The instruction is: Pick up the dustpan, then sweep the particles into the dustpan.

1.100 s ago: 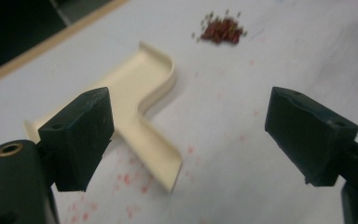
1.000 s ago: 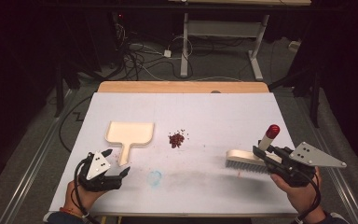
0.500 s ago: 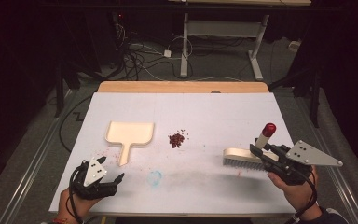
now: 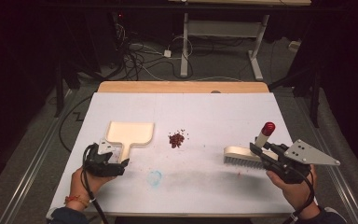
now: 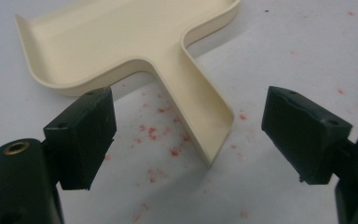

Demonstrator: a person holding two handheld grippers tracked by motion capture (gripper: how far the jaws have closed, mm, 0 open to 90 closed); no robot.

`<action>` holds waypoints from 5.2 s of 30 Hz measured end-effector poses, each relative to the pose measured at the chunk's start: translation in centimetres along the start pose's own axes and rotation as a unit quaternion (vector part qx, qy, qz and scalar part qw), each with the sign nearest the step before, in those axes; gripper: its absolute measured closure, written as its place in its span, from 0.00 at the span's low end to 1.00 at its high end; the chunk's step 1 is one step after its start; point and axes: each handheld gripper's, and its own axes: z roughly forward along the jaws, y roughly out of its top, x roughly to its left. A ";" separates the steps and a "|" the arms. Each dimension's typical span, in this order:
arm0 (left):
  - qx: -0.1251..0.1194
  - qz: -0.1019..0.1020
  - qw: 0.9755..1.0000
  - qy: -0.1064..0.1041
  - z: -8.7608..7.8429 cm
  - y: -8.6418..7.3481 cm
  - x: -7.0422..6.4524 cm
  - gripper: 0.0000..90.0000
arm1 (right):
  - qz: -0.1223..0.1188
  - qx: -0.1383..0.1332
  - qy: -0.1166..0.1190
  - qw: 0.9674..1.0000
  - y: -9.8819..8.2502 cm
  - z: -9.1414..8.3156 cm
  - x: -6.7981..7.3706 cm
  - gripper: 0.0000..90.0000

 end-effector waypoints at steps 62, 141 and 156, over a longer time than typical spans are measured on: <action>-0.021 0.012 0.997 -0.072 -2.3 -1.1 -1.3 0.71 | 0.048 0.026 -0.027 0.998 -0.5 2.6 -1.4 0.78; 0.013 0.046 0.996 -0.077 1.8 1.2 -6.9 0.71 | 0.026 0.076 0.020 0.997 3.8 22.2 5.5 0.78; 0.021 0.036 0.996 -0.074 2.9 2.3 -8.1 0.71 | 0.038 0.092 0.028 0.995 3.3 20.1 8.5 0.77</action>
